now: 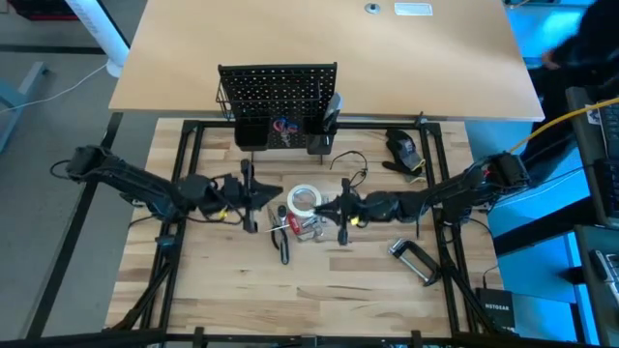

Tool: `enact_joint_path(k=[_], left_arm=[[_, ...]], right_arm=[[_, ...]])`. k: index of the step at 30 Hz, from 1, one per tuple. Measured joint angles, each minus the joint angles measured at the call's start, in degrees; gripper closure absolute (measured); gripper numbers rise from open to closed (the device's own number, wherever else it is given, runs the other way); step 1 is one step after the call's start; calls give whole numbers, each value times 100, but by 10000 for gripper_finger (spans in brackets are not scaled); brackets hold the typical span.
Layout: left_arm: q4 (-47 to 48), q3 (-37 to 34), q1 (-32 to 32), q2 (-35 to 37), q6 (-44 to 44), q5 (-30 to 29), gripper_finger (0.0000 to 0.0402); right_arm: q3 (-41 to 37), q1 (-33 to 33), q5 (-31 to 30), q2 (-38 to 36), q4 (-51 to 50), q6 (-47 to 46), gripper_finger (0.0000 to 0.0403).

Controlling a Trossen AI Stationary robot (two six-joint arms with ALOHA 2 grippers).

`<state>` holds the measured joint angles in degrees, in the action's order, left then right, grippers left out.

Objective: Hang tools onto peg board
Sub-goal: Put the silver magnetic telescoping into the right black bin on the peg board

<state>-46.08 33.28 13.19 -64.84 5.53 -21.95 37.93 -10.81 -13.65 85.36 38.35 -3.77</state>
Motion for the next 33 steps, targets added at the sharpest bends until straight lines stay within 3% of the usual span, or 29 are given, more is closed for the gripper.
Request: enact_joint_path(k=[14, 33], left_arm=[[-581, 332, -1218, -834, -417, 1355, 401], [-674, 430, -1386, -1676, -798, 1431, 401]], right_arm=[[-122, 1111, 1169, 7, 412, 412, 375], [-122, 1119, 1274, 9, 501, 520, 375]])
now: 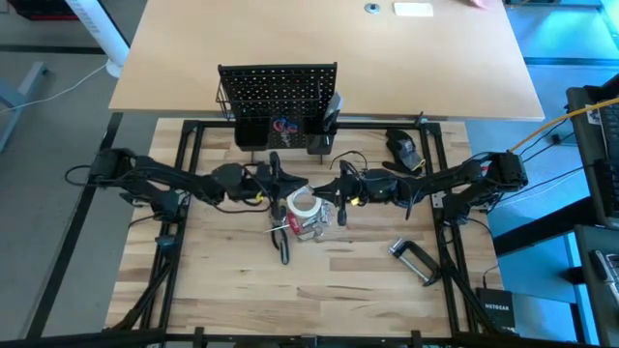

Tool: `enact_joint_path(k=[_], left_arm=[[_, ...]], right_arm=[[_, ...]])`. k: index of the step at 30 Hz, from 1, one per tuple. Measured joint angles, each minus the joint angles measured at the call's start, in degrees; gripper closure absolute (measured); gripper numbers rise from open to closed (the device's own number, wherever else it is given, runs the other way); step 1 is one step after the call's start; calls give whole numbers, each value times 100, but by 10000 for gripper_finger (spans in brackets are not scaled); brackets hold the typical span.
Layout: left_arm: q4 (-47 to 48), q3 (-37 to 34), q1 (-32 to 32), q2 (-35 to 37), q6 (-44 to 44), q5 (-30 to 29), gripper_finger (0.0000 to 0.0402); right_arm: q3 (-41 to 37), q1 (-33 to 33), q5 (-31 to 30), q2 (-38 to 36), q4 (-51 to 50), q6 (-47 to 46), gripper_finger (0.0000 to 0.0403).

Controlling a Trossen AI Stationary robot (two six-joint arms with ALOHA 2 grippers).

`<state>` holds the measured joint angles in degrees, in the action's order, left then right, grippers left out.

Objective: Hang tools onto peg board
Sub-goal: Put the silver magnetic telescoping into the right black bin on the peg board

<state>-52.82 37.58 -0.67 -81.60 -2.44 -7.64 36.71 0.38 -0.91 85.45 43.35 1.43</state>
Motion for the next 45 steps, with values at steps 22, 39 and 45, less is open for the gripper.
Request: enact_joint_path(k=[22, 39, 45], left_arm=[[945, 12, 206, 893, 941, -297, 398], [1948, 11, 202, 1506, 1370, -1019, 398], [2038, 11, 202, 1508, 1380, -1017, 398]], right_arm=[[20, 33, -288, -651, 236, 297, 375], [253, 1059, -1174, -779, 1896, 172, 375], [310, 934, -2092, 114, 3076, 80, 375]])
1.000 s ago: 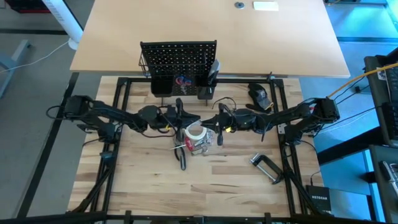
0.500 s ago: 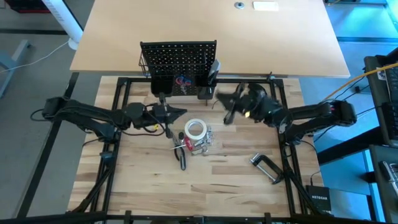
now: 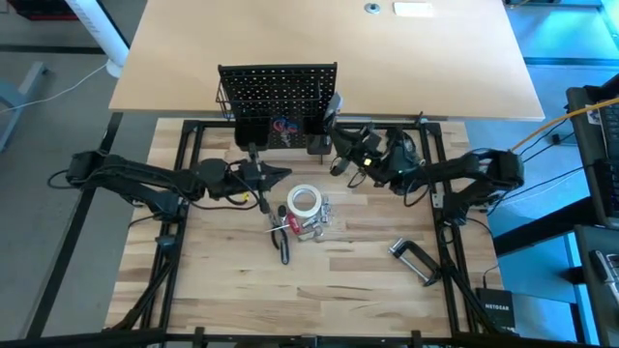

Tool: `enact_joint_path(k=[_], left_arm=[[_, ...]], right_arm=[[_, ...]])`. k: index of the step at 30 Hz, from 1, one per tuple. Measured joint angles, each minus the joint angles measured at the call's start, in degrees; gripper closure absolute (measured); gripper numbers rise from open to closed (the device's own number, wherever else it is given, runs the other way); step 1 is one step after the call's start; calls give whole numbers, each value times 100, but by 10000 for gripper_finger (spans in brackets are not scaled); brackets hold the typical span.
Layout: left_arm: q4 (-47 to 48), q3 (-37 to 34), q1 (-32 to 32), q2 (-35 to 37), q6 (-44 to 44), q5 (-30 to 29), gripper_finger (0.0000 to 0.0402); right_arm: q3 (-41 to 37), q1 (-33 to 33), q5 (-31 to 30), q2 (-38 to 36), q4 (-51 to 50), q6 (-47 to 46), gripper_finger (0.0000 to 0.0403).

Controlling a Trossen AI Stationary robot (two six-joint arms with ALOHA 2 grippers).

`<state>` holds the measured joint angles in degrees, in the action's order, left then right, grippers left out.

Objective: Hang tools onto peg board
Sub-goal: Put the silver magnetic telescoping into the right black bin on the peg board

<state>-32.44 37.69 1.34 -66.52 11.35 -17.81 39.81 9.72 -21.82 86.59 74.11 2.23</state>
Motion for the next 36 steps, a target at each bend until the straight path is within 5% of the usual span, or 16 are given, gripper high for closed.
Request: enact_joint_path(k=[10, 36], left_arm=[[55, -2, 2, 0, -1, 1, 398], [56, -2, 1, 0, 0, 3, 398]], right_arm=[[402, 13, -363, 475, 344, 426, 375], [678, 233, -754, 518, -1141, 424, 363]])
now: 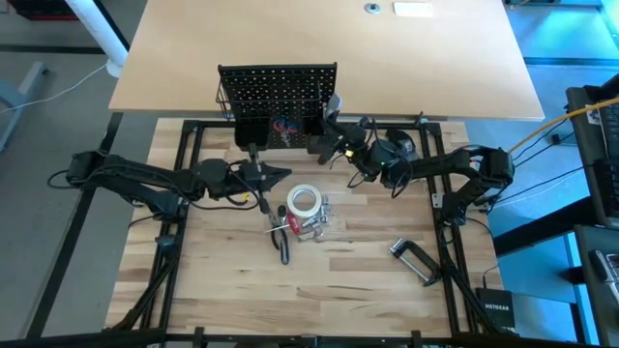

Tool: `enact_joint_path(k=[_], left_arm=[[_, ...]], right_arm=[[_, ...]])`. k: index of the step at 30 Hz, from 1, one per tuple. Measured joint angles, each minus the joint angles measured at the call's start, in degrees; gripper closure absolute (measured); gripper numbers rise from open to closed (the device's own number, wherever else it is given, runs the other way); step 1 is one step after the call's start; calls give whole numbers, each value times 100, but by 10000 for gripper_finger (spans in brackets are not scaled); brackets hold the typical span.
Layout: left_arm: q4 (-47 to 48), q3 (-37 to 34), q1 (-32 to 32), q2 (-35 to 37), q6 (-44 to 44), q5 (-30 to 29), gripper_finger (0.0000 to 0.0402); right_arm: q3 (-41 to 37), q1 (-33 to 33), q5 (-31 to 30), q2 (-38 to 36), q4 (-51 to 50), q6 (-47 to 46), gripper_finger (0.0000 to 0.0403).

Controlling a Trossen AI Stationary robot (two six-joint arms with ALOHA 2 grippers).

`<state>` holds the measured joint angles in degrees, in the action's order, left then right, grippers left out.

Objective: Hang tools onto peg board
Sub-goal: Put the silver magnetic telescoping into the right black bin on the peg board

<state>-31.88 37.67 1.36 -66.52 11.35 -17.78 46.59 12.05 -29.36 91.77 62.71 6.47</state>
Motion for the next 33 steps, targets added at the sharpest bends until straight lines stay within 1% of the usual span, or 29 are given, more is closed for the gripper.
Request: enact_joint_path(k=[4, 9, 14, 27, 29, 33], left_arm=[[2, 0, 1, 0, 0, 0, 398], [2, 0, 0, 0, 0, 0, 398], [2, 0, 0, 0, 0, 0, 398], [50, 0, 0, 2, 0, 0, 398], [63, 0, 1, 2, 0, 0, 398], [98, 0, -1, 2, 0, 0, 398]], right_arm=[[-2, -2, -26, 2, 45, -36, 350], [45, -2, -112, 13, 18, -41, 350], [101, -9, -381, 23, -42, -43, 350], [108, -7, -402, 26, -167, -43, 348], [109, -7, -394, 26, -174, -43, 340], [109, -7, -363, 26, -171, -84, 306]])
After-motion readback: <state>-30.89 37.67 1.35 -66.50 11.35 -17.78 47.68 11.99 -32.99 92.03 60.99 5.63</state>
